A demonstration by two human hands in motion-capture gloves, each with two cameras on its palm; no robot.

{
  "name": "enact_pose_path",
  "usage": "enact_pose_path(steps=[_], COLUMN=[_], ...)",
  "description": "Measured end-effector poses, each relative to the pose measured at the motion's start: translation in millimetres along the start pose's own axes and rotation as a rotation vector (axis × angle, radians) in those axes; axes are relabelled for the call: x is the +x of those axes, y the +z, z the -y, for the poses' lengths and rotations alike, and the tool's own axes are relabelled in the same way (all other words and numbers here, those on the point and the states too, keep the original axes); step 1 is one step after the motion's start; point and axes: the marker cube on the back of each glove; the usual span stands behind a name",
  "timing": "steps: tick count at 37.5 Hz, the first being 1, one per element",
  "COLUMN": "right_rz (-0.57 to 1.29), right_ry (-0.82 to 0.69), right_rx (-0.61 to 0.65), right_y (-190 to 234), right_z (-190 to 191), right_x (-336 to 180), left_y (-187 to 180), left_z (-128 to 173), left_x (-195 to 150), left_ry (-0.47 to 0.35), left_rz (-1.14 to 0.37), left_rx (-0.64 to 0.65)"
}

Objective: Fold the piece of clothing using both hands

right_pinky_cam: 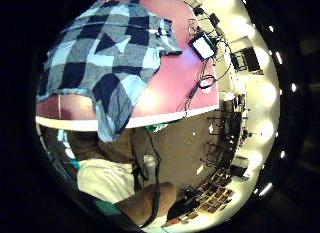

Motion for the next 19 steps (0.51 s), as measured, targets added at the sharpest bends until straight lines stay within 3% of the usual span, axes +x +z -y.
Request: enact_pose_path(steps=[19], right_rz=[0.015], right_ry=[0.017], right_rx=[-0.034], right_y=[15], right_z=[3], right_x=[20], left_y=[5], left_z=[-11], left_x=[-5], left_ry=[0.011], left_rz=[-0.02], left_rx=[-0.051])
